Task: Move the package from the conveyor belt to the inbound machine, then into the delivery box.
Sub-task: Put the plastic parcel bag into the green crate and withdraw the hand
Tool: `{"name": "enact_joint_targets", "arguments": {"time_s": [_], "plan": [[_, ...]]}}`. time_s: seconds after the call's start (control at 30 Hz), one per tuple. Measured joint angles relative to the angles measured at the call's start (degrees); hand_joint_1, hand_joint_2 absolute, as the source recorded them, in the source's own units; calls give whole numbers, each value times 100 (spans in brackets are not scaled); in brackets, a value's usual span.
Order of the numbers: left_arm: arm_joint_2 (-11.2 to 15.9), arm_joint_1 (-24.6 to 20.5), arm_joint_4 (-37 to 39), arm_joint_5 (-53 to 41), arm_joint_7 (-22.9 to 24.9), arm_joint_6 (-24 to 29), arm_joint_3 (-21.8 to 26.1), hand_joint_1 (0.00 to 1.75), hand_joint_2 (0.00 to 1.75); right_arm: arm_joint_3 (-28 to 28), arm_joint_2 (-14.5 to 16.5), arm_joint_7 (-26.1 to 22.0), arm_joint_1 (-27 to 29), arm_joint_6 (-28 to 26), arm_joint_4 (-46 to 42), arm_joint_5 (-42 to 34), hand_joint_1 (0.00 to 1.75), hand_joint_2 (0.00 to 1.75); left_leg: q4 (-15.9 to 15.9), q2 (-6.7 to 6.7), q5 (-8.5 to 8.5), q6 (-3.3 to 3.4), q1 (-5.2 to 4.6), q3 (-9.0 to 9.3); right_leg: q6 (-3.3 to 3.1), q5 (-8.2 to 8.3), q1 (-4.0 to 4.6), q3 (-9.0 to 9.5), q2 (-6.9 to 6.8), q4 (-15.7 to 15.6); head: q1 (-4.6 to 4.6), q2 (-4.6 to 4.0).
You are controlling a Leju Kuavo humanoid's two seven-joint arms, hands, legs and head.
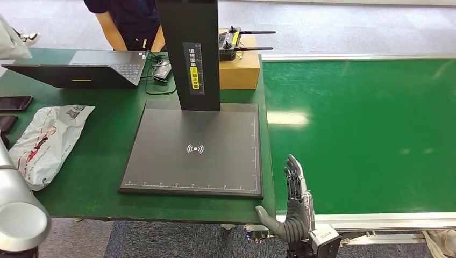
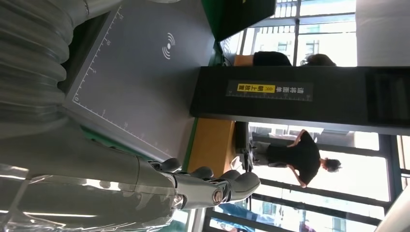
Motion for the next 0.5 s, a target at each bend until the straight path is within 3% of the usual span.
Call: {"name": "enact_joint_targets", "arguments": {"time_s": [0.07,0.1,0.3,0.5], "plan": [[149,-203,637,-99,1060,-146,-132,0,175,-2,0,1,-4,-28,0,9,0,175,0,4,3,-3,2,-1,-4,3,2,-2,5,1,-1,0],[186,-273,880,-112,1198,-194,-189,0,175,-3,0,2,-4,-41,1,14,0,175,1,4,4,-3,2,-2,-5,4,2,-1,5,1,2,0],[241,-497,1775,-150,983,-257,-575,0,175,-5,0,2,8,-141,-1,77,0,175,2,5,5,-3,-2,-5,-4,4,-4,-2,7,0,2,0],[229,-543,2094,-141,971,-195,-926,0,175,-3,0,2,46,-246,-1,103,0,175,2,6,5,-3,-3,-8,-4,4,-3,-7,7,-1,2,0]]}}
